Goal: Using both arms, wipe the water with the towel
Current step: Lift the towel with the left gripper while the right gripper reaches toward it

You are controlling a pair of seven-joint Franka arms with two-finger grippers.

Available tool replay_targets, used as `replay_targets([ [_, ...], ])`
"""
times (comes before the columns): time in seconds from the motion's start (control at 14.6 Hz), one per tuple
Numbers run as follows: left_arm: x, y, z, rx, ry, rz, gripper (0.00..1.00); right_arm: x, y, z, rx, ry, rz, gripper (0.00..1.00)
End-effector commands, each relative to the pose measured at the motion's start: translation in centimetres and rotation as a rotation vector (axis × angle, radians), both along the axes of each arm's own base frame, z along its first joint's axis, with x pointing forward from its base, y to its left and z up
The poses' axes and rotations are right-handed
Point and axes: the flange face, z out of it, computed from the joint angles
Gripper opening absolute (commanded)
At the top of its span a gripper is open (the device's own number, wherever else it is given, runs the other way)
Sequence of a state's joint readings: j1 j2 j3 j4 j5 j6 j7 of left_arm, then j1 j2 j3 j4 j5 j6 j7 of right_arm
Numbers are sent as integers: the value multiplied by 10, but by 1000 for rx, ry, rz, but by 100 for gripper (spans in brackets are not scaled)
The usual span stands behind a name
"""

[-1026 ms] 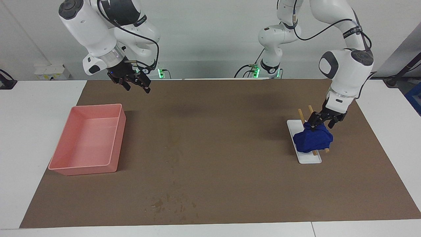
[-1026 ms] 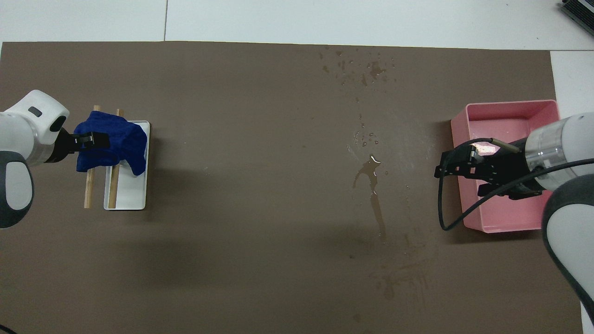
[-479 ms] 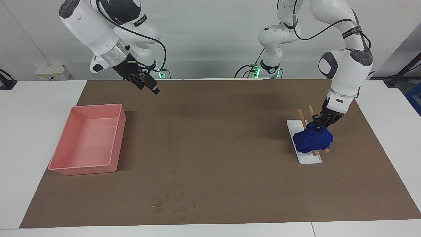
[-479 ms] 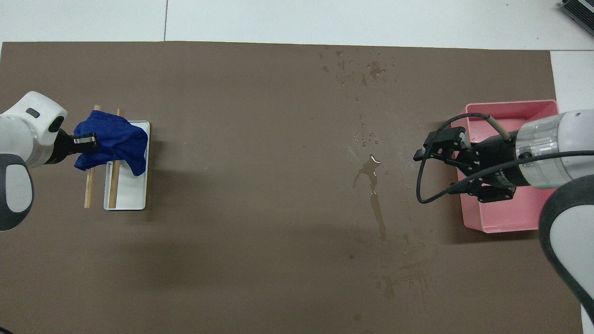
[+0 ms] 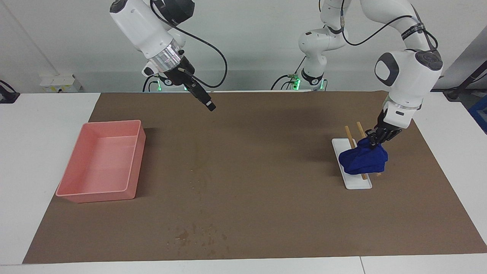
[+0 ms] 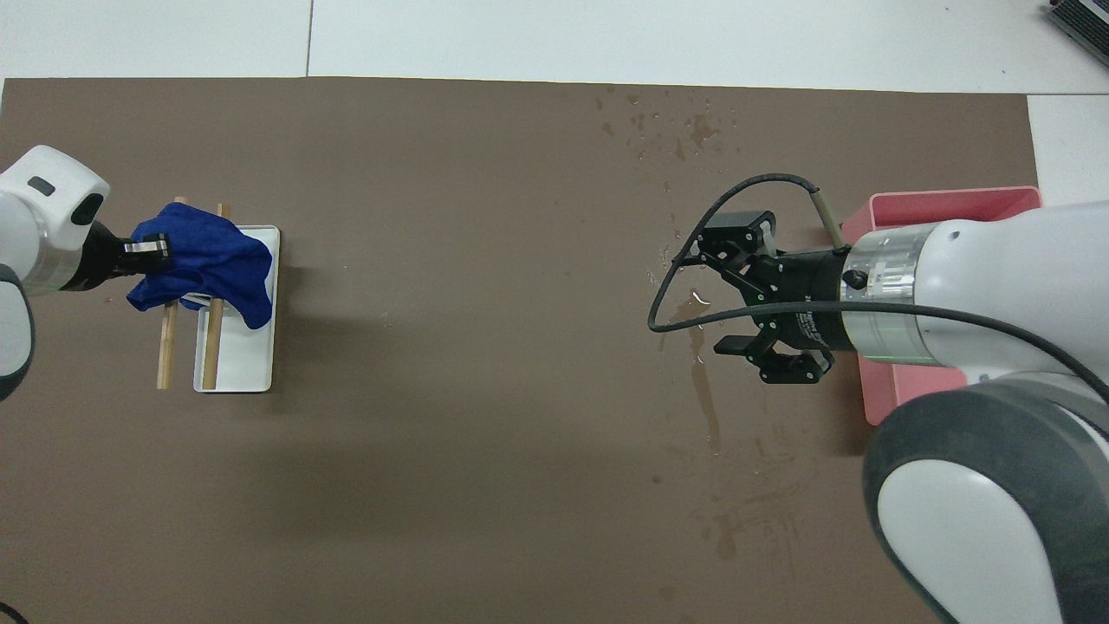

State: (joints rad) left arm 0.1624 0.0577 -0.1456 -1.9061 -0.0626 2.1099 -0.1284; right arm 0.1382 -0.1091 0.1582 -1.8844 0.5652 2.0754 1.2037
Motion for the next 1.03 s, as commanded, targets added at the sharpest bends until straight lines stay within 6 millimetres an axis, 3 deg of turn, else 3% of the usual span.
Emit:
replay_targets([
  [0.0, 0, -5, 30, -161, 11, 110, 0, 3, -7, -1, 73, 36, -103, 100],
  [0.14, -11, -16, 56, -294, 20, 242, 0, 3, 2, -3, 119, 55, -116, 100],
  [0.27, -23, -41, 75, -391, 74, 393, 0, 0, 25, -7, 141, 69, -159, 100],
  [0.48, -41, -114, 89, -475, 192, 546, 0, 1, 56, -15, 179, 61, -242, 100],
  [0.75, -75, -215, 90, -490, 340, 659, 0, 2, 75, -25, 212, 80, -292, 100],
  [0.96, -95, -262, 93, -484, 377, 683, 0, 2, 83, -33, 247, 108, -347, 100],
])
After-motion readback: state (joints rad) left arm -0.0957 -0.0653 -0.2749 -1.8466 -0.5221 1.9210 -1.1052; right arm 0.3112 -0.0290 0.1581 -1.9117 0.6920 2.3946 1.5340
